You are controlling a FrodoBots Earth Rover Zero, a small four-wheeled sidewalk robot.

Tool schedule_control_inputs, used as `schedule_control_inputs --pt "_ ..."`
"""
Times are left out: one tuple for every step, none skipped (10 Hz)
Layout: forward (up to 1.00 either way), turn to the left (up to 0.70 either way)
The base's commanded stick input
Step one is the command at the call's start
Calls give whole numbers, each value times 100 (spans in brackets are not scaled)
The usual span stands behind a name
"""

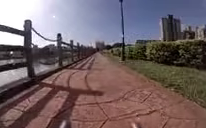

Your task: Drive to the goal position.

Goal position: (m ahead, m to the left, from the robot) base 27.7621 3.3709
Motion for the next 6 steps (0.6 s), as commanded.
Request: schedule_control_inputs --pt "50 0" --pt "50 0" --pt "50 0" --pt "50 0" --pt "50 0" --pt "50 0"
